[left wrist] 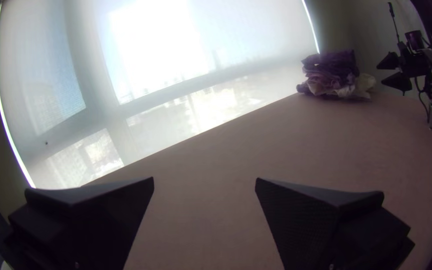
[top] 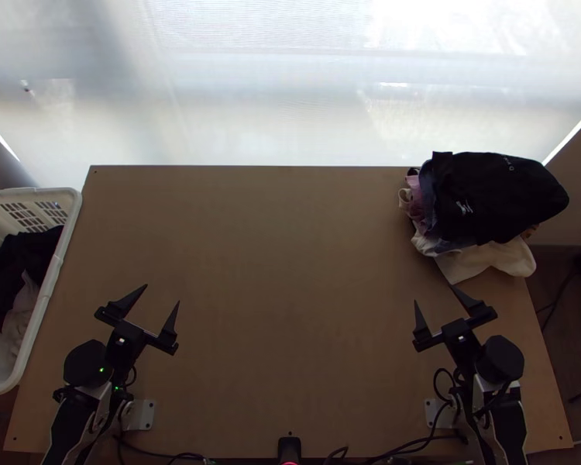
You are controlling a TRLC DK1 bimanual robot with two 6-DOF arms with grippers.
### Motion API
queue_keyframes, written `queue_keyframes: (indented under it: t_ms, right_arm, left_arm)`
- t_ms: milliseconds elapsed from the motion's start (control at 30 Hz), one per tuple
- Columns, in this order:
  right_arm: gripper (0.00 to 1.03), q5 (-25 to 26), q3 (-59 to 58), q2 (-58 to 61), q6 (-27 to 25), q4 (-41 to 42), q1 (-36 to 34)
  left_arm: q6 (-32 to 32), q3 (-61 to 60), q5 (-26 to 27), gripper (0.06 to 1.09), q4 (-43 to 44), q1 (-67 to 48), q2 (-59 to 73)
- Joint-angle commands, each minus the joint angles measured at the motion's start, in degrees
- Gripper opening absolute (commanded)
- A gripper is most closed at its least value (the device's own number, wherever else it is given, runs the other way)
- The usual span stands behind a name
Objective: Fold the t-shirt
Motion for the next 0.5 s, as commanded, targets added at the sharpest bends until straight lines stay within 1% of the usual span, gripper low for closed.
queue_keyframes:
  t_ms: [0, 67, 133, 233, 300, 333, 467]
  right_arm:
    - [0.98, 0.94, 0.15, -0.14, -0.49, 0.36, 1.15]
    - [0.98, 0.94, 0.06, -0.06, -0.14, 0.10, -1.31]
    - [0.98, 1.03, -0.03, -0.06, -0.14, 0.10, -1.49]
    - [0.98, 1.03, -0.03, -0.06, -0.05, 0.10, -4.74]
    - [0.98, 1.03, -0.03, 0.03, 0.04, -0.08, -6.59]
    - [0.98, 1.03, -0.03, -0.06, 0.04, -0.08, -7.38]
    - [0.98, 1.12, -0.11, 0.12, 0.30, -0.08, -8.08]
  left_arm:
    - [-0.05, 0.01, 0.01, 1.04, 0.01, -0.34, 0.01]
    - [-0.05, 0.01, 0.01, 1.04, 0.01, -0.34, 0.01]
    - [-0.05, 0.01, 0.01, 1.04, 0.01, -0.34, 0.01]
    - [-0.41, 0.01, 0.01, 1.04, 0.19, -0.34, 0.01]
    - [-3.39, 0.01, 0.01, 1.04, 0.19, -1.40, 0.01]
    - [-3.57, 0.01, 0.01, 1.04, 0.10, -2.01, 0.01]
    - [-3.57, -0.08, 0.01, 1.04, 0.01, -2.28, 0.01]
